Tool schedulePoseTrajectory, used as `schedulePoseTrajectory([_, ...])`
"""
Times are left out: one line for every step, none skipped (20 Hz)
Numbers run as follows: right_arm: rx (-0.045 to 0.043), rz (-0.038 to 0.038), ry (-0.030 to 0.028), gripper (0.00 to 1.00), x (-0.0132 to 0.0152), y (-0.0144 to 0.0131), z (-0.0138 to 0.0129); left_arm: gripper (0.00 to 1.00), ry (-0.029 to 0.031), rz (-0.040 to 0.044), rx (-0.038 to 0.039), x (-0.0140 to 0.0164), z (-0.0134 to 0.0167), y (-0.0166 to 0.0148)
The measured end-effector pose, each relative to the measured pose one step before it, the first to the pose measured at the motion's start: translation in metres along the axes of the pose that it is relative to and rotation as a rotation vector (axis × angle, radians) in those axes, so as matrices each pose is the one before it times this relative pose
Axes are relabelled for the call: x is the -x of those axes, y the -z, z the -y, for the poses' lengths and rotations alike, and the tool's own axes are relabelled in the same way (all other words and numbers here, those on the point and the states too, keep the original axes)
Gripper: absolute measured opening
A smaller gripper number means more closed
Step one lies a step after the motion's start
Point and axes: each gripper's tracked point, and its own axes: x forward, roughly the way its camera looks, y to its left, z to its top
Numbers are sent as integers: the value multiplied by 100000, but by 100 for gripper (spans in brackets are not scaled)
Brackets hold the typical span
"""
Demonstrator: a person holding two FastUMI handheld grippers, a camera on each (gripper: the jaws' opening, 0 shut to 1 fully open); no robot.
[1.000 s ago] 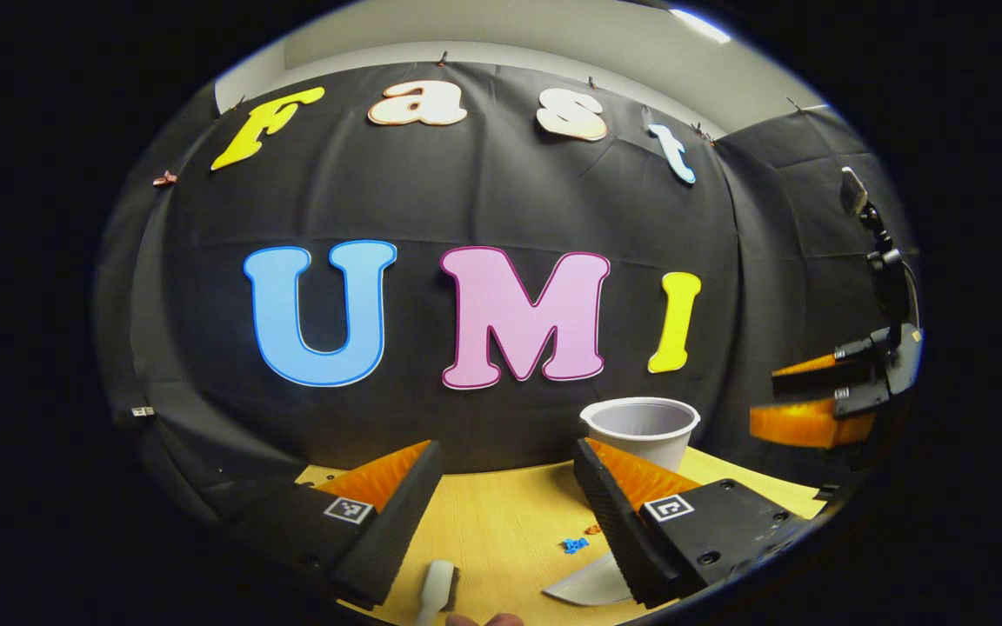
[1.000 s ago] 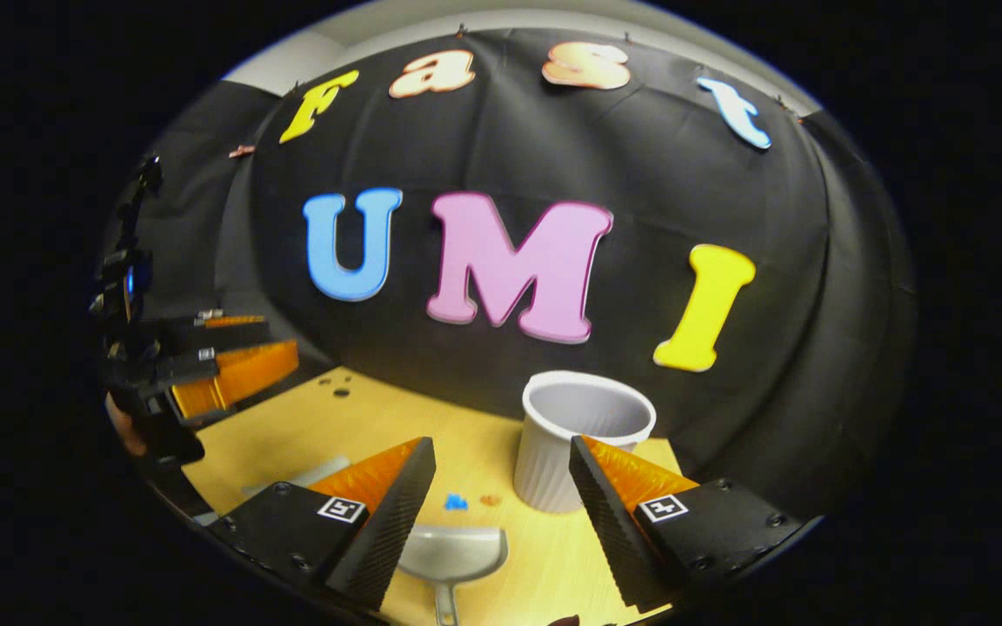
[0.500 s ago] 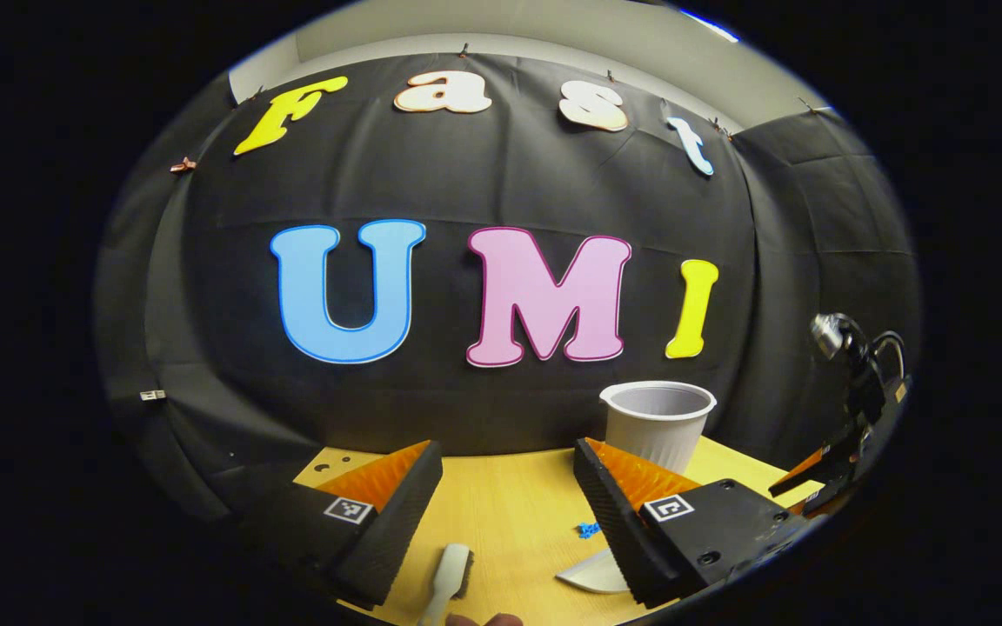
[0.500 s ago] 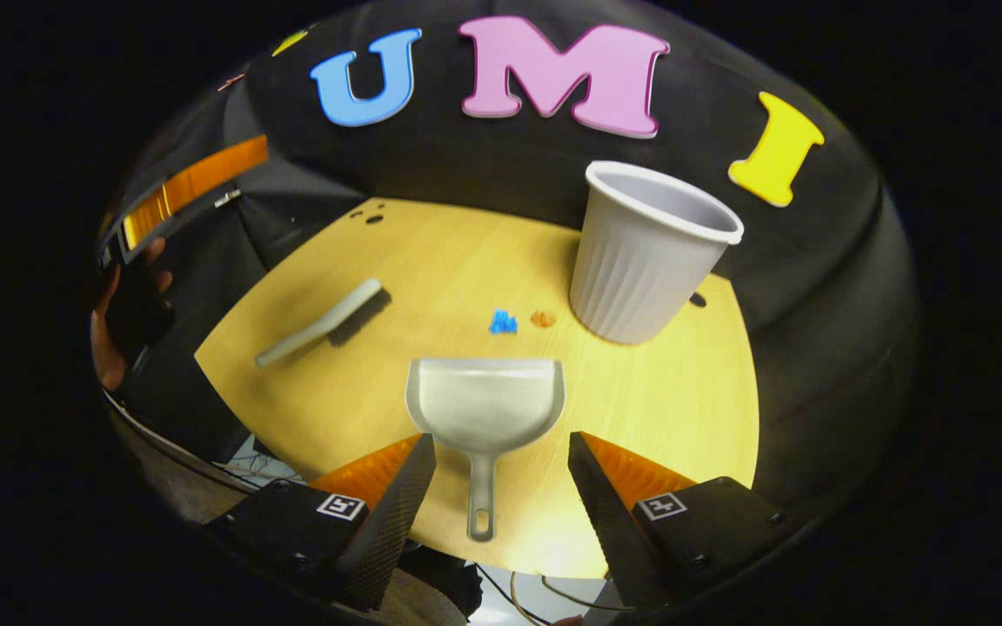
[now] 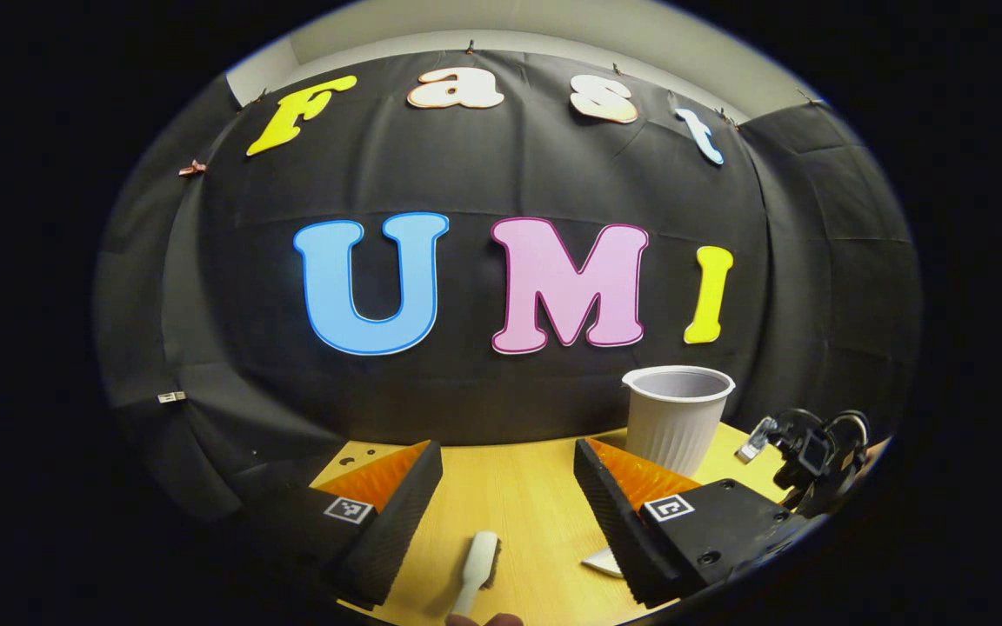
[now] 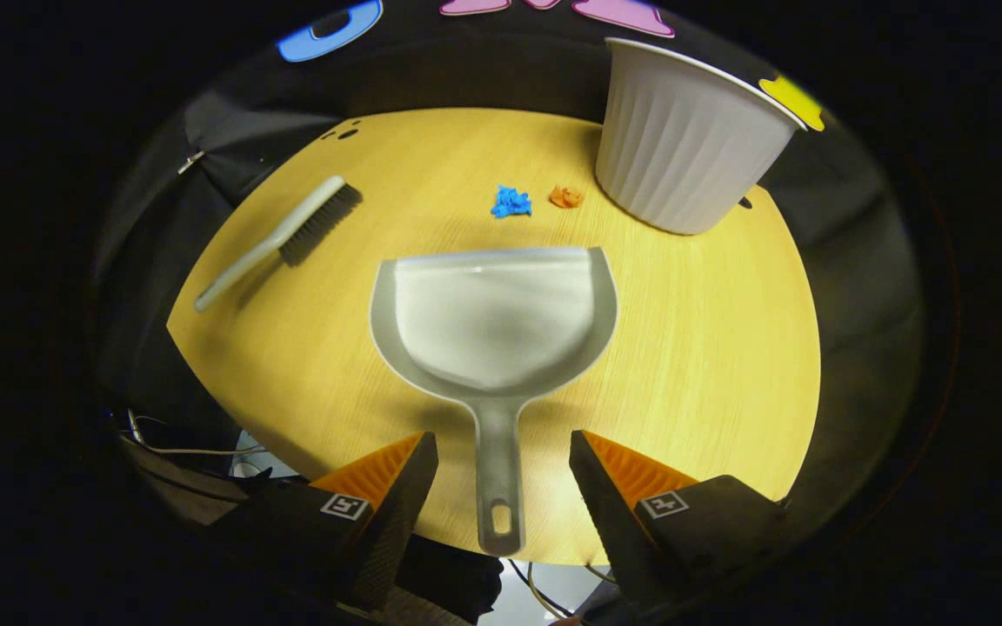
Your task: Pick up the small broom and dustpan from the desktop, sweep the trash into the dustpan with the broom, and then empty the trash into the garbage bin.
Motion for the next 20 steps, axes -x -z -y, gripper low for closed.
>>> schedulePoseTrajectory([-19, -950, 69, 96, -829, 53, -134, 97, -267, -255, -136, 173, -242, 207])
schedulePoseTrajectory([-9, -1345, 161, 96, -701, 28, -135, 97, -208, -322, 103, 111, -144, 41])
schedulePoseTrajectory([-136, -1148, -60, 96, -769, -19, -107, 97, -102, -302, 207, 2, -78, 191])
schedulePoseTrajectory([-97, -1444, -54, 96, -618, 24, -120, 97, -305, -164, 180, 8, -148, 62])
schedulePoseTrajectory([-151, -951, 156, 96, -575, -22, -66, 97, -227, -256, 124, -59, -146, 145])
schedulePoseTrajectory([-168, -957, 360, 96, -408, -62, -87, 97, -235, -258, 1, 3, -106, 66])
schedulePoseTrajectory([-215, -931, 367, 96, -610, -112, 3, 97, -57, -239, 2, 17, -101, 151])
schedulePoseTrajectory([-65, -810, 160, 95, -405, -69, -45, 97, -198, -64, 1, -55, -113, -21])
schedulePoseTrajectory([-111, -821, 92, 94, -373, -105, -52, 97, -51, -177, 28, 31, -88, 78])
schedulePoseTrajectory([106, -731, 35, 94, -308, -56, -43, 97, -297, -164, 92, -92, -112, 21])
schedulePoseTrajectory([6, -565, 310, 94, -296, -45, 82, 97, -171, -387, 160, -11, -110, 259])
schedulePoseTrajectory([159, -462, 204, 93, -209, 41, 44, 97, -369, -438, 187, 6, -170, 92])
schedulePoseTrajectory([416, -703, 1, 93, -361, 59, 5, 97, -300, -277, 172, -38, -148, 147])
schedulePoseTrajectory([-215, 1223, -437, 92, 81, -477, -80, 97, -369, -197, 109, -64, -140, -15])
schedulePoseTrajectory([274, 158, -233, 91, -192, 79, 73, 97, -230, -125, 52, 50, -167, 200])
schedulePoseTrajectory([387, 801, -186, 87, 297, -331, 58, 97, -269, -231, 28, -104, -60, 89])
schedulePoseTrajectory([669, 304, -94, 87, -304, 96, 82, 97, -251, -439, -5, -62, -120, 288])
schedulePoseTrajectory([673, 724, -166, 77, 66, -35, 130, 97, -421, -551, 136, -202, -181, 171])
schedulePoseTrajectory([-84, -885, -333, 70, 10, 38, 55, 97, -366, -608, 312, -164, -71, 357])
schedulePoseTrajectory([-138, -295, -227, 58, -3, -65, -3, 97, -441, -825, 330, -111, -183, 290])
